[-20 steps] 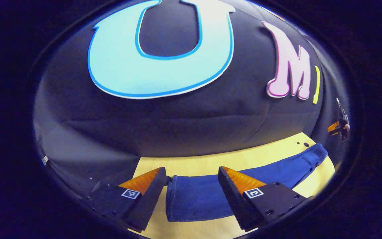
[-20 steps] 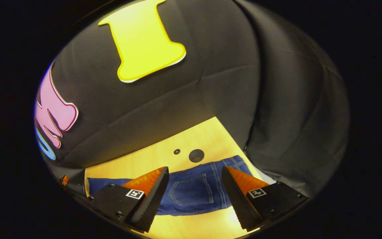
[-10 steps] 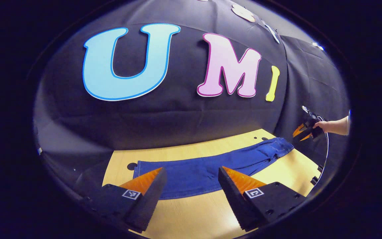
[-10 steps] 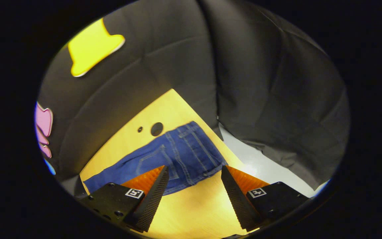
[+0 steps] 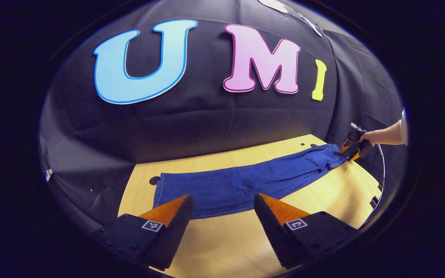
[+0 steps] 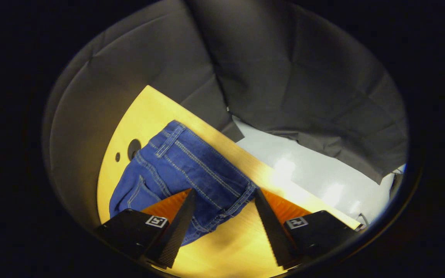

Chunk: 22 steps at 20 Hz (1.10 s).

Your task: Grasp the waist and the cuffs of the jeans and fold them to make the two legs overlap; first hold the waist and fold one-third of the jeans toward the cuffs, then hold the cuffs and fold the remaining one-third in the same direction to finish folding.

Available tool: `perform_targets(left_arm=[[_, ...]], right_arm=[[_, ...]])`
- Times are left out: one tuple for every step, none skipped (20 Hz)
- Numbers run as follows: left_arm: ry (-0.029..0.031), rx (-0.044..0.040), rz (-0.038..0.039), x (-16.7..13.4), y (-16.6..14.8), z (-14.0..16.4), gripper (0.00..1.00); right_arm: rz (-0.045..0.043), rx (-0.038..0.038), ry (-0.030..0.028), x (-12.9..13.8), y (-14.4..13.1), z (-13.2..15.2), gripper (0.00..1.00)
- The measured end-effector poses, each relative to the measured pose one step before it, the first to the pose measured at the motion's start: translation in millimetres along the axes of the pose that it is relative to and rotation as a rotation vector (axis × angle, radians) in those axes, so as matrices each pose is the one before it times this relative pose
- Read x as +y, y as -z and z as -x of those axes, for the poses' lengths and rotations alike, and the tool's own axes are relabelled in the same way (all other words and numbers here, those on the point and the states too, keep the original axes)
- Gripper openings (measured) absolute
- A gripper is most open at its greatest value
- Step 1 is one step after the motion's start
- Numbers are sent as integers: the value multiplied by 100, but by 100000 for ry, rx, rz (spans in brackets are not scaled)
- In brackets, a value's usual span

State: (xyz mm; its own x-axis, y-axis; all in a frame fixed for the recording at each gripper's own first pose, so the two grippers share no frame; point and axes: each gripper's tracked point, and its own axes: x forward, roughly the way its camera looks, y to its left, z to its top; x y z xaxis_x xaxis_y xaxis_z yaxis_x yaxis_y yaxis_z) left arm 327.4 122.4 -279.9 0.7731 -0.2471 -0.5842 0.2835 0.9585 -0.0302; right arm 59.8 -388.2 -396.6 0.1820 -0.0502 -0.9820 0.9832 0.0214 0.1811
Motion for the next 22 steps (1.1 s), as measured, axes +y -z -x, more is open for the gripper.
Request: perform_targets(left_arm=[[1316,-19,967,-116,147,-75,99],[922,-27,600,19,265,44,99],[16,362,281,201,204,-6,99],[184,917,146,0,254,-116,99],[343,447,-387,99,81,207,99],[24,-198,-896,249,84,244,99],[-74,32,-1043,426,213,472,99],[-542,408,-1056,606,384,583,99],[-525,-242,-298,525,88,252,99],[776,-784,813,225,-49,54,99],[549,-727,1308,210,-28,-34,99],[428,-63,1201,280,327,-146,99],[467,-85,1228,269,185,89,99],[650,-95,1165,196,4,17,99],[1034,31,1107,0,74,206,99],[820,-397,576,144,-96,334,99],[858,-718,279,210,-93,472,98],[603,-448,306,322,-93,596,98],[425,-426,215,418,26,523,98],[196,-111,423,612,137,612,98],[-388,101,536,736,328,560,98],[-747,268,1191,869,288,449,98]], right_arm=[[-1185,1324,2098,-294,361,299,73],[263,-2350,27,99,-497,-181,58],[516,-853,554,138,127,160,44],[894,-2272,313,274,-244,74,30],[184,-2262,-662,297,-166,361,22],[1892,-2461,-2366,493,-192,1041,14],[1652,-3256,-3508,62,-505,353,14],[532,-2897,-3377,536,-599,1047,14],[-106,-3907,-3696,770,-737,1442,13],[-187,-4429,-3690,1150,-738,1434,13],[9,-4638,-3867,1260,-730,1401,13],[506,-3898,-4086,1859,-482,1627,13],[1235,-3372,-2118,2074,-63,1667,12],[1952,-4491,-2959,1950,-110,1714,12],[2620,-4268,-5047,1699,756,2273,12],[3059,-3748,-5564,2416,701,1790,12],[3385,-2022,-6305,1997,1253,2141,12],[3649,-2354,-5715,2728,917,1554,12],[4349,-474,-5706,1090,1249,1305,12],[4617,157,-6358,1826,2106,1010,12],[4474,3076,-5735,1093,2758,-249,12],[3147,3001,-4255,1094,3276,-449,11]])
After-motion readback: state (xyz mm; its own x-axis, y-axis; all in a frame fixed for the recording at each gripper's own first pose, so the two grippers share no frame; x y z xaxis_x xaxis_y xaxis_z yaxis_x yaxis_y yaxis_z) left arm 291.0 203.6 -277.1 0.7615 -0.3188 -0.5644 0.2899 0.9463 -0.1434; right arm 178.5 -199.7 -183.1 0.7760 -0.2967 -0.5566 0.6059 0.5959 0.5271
